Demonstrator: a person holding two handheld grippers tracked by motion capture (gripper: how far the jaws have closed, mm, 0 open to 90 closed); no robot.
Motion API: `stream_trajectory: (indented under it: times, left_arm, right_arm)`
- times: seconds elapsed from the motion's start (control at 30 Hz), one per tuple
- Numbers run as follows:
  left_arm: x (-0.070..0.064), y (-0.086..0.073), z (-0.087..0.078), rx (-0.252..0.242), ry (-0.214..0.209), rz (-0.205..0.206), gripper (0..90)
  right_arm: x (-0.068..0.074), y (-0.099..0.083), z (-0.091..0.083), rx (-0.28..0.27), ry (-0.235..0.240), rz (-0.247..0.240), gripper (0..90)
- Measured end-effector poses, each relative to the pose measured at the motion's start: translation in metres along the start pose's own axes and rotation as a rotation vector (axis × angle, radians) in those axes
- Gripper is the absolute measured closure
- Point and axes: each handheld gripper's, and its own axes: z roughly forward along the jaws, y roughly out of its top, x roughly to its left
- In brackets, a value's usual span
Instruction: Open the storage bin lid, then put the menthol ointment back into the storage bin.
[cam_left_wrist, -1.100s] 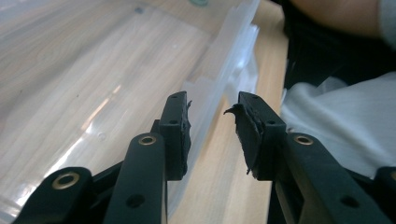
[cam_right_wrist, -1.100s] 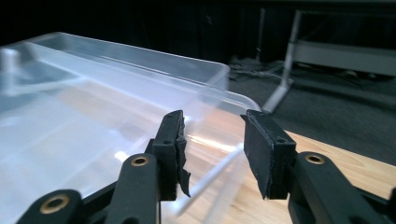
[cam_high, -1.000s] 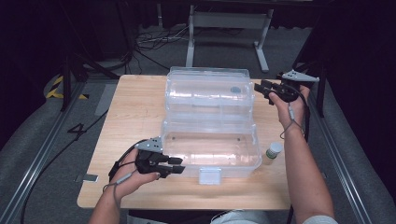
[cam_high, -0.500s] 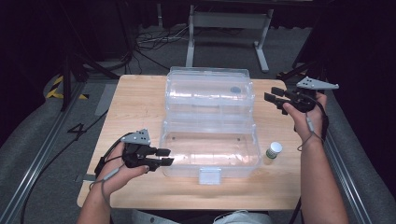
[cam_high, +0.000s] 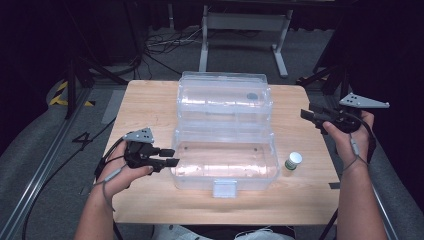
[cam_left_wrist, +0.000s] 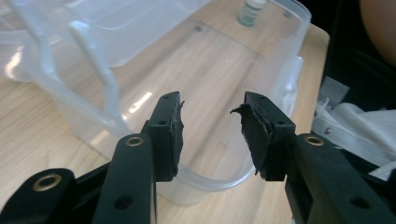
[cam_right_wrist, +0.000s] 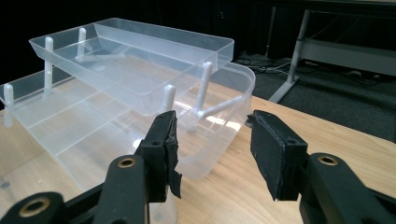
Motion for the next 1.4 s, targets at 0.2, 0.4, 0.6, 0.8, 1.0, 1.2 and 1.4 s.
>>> stream_trajectory:
  times: [0.2, 0.4, 0.6, 0.8, 1.0, 1.2, 1.4]
  left_arm:
    - [0.008, 0.001, -0.006, -0.018, 0.050, -0.034, 57.6]
    - [0.010, 0.001, -0.008, -0.022, 0.060, -0.050, 57.2]
    - [0.012, 0.001, -0.009, -0.018, 0.061, -0.054, 56.9]
    - [0.016, -0.002, -0.012, -0.018, 0.087, -0.074, 56.2]
    - [0.018, -0.003, -0.013, -0.016, 0.110, -0.087, 55.9]
    - [0.019, -0.003, -0.013, -0.010, 0.115, -0.093, 55.6]
    - [0.021, -0.005, -0.012, -0.001, 0.120, -0.100, 55.4]
  right_arm:
    - [0.000, -0.002, -0.006, 0.018, -0.013, -0.004, 51.0]
    - [0.002, -0.003, -0.009, 0.065, -0.024, -0.009, 49.5]
    - [0.004, -0.002, -0.013, 0.114, -0.012, -0.014, 49.1]
    - [0.005, -0.003, -0.015, 0.169, -0.015, -0.033, 49.1]
    - [0.006, -0.004, -0.016, 0.225, -0.008, -0.038, 49.1]
    - [0.008, -0.006, -0.014, 0.303, 0.014, -0.030, 51.1]
    - [0.008, -0.009, -0.010, 0.386, 0.054, -0.068, 53.2]
